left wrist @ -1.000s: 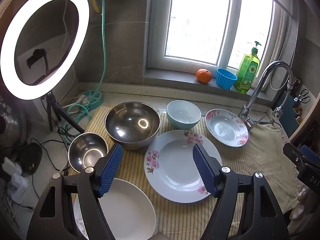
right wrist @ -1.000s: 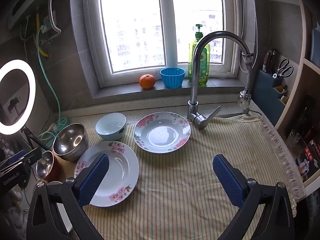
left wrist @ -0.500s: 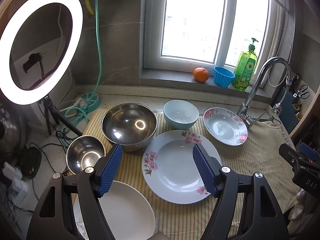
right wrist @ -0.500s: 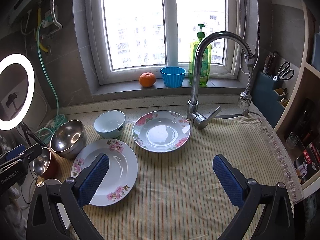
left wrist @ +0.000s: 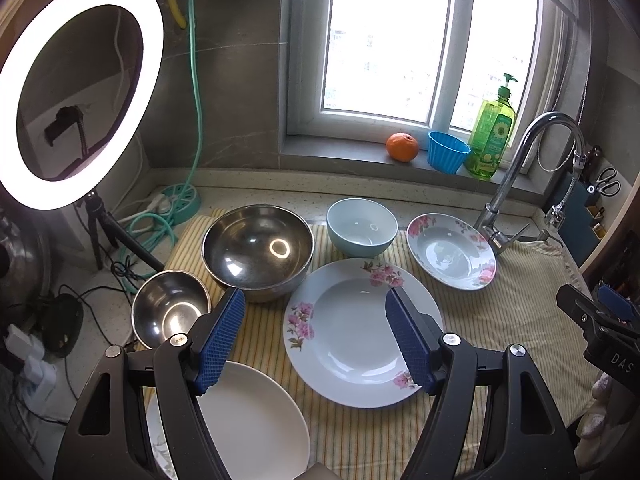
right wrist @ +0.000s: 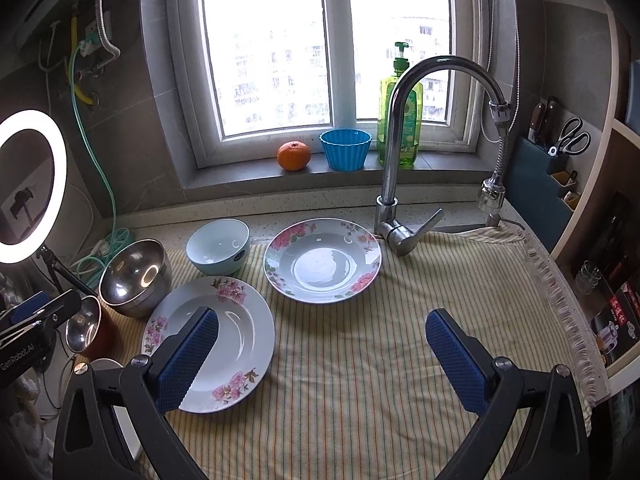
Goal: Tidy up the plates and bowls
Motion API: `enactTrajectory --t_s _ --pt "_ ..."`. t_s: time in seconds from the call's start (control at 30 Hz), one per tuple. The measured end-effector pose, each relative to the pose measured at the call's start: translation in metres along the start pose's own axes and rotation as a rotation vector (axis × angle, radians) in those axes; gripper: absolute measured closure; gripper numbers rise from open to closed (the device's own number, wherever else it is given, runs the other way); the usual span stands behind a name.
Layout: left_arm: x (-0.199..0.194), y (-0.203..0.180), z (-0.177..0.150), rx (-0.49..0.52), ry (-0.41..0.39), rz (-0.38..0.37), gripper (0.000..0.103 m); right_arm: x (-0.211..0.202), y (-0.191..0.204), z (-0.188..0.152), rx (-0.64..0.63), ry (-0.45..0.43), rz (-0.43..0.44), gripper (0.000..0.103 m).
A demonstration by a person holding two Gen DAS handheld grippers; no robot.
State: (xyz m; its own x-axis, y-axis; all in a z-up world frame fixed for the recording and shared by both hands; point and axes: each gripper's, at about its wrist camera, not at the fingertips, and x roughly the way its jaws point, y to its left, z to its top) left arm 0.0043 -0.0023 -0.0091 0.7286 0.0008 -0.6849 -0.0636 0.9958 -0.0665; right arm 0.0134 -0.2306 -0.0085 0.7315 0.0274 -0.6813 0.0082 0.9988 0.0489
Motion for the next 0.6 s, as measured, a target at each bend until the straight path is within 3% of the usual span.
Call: enactTrajectory --t_s 0.6 --pt "0.0006 -0.0042 0.0042 0.009 0.001 -0.007 0.030 0.0072 0.0014 0.0017 -0.002 0.019 0.009 0.001"
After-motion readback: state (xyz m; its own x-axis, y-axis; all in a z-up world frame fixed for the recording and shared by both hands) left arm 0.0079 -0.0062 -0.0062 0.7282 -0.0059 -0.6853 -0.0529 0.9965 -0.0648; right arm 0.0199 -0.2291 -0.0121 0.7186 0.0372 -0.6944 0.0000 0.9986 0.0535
